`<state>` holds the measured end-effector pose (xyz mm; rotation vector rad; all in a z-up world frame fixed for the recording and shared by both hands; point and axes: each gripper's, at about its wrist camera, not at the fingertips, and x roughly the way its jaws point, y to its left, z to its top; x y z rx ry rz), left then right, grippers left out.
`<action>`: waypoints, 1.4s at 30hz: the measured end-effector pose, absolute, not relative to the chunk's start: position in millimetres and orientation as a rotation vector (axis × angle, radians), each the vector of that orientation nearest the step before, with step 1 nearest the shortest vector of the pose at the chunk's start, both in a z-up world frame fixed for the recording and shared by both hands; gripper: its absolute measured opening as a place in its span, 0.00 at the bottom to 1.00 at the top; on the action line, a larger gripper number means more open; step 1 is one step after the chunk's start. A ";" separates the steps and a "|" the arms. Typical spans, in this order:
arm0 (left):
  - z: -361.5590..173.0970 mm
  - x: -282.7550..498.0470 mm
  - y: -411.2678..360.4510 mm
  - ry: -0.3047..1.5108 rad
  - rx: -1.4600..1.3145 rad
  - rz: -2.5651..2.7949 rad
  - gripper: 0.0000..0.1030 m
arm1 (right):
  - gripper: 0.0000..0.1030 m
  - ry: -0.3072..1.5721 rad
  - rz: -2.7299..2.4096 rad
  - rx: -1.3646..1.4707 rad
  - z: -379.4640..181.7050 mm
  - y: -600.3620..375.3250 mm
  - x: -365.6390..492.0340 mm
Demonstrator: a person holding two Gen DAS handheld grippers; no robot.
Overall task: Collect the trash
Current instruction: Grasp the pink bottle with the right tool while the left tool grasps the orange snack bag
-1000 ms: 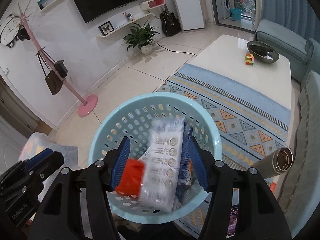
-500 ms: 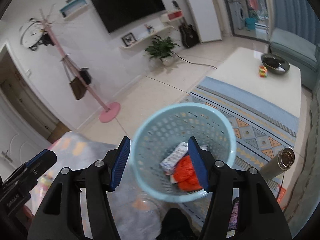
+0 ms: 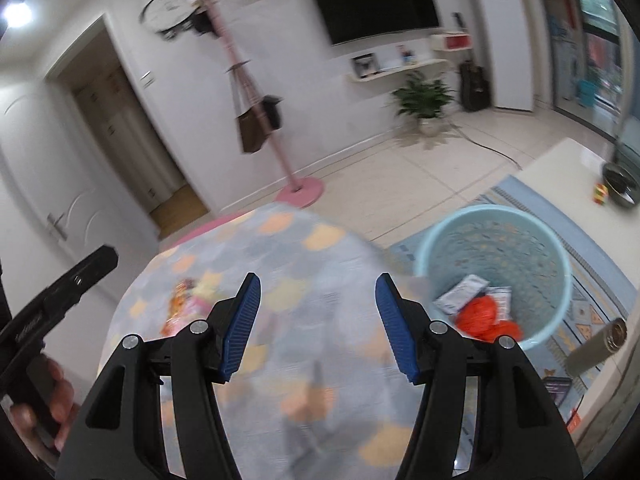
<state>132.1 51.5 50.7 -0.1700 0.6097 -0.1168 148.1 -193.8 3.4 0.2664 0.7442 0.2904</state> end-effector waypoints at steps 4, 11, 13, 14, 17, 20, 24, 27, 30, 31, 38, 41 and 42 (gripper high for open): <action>46.2 128.4 98.5 0.619 -0.216 -0.051 0.51 | 0.63 0.771 0.354 0.233 4.6 -146.4 142.5; 1.9 152.0 164.8 0.741 -0.265 0.003 0.51 | 0.63 0.914 0.468 0.216 -25.6 -63.5 146.7; -12.4 159.5 178.2 0.774 -0.290 0.009 0.51 | 0.63 0.973 0.480 0.243 -39.2 -48.6 154.0; -20.8 163.6 185.3 0.791 -0.300 0.007 0.51 | 0.63 0.996 0.482 0.253 -46.2 -42.5 155.4; -38.3 174.0 195.7 0.828 -0.305 0.005 0.51 | 0.63 1.064 0.467 0.300 -65.6 -28.9 165.5; -48.6 181.1 201.8 0.847 -0.306 -0.007 0.51 | 0.63 1.115 0.454 0.331 -81.5 -15.3 174.5; -59.9 187.1 205.6 0.871 -0.319 -0.026 0.51 | 0.64 1.176 0.448 0.327 -101.0 0.6 183.7; -66.9 190.5 203.0 0.886 -0.318 -0.042 0.51 | 0.57 1.142 0.454 0.253 -100.8 9.1 183.1; -74.4 196.8 193.5 0.910 -0.299 -0.067 0.51 | 0.54 1.133 0.488 0.236 -102.4 6.8 180.4; -76.7 198.5 189.7 0.919 -0.289 -0.073 0.51 | 0.53 1.125 0.495 0.231 -100.1 0.6 180.0; -80.9 198.0 164.2 0.928 -0.227 -0.086 0.58 | 0.48 1.066 0.425 0.206 -94.5 -56.0 172.7; -81.2 195.3 152.9 0.926 -0.181 -0.043 0.58 | 0.48 1.053 0.383 0.213 -92.2 -81.2 171.3; -78.9 192.7 149.3 0.911 -0.164 -0.023 0.58 | 0.48 1.051 0.375 0.216 -92.2 -86.5 171.0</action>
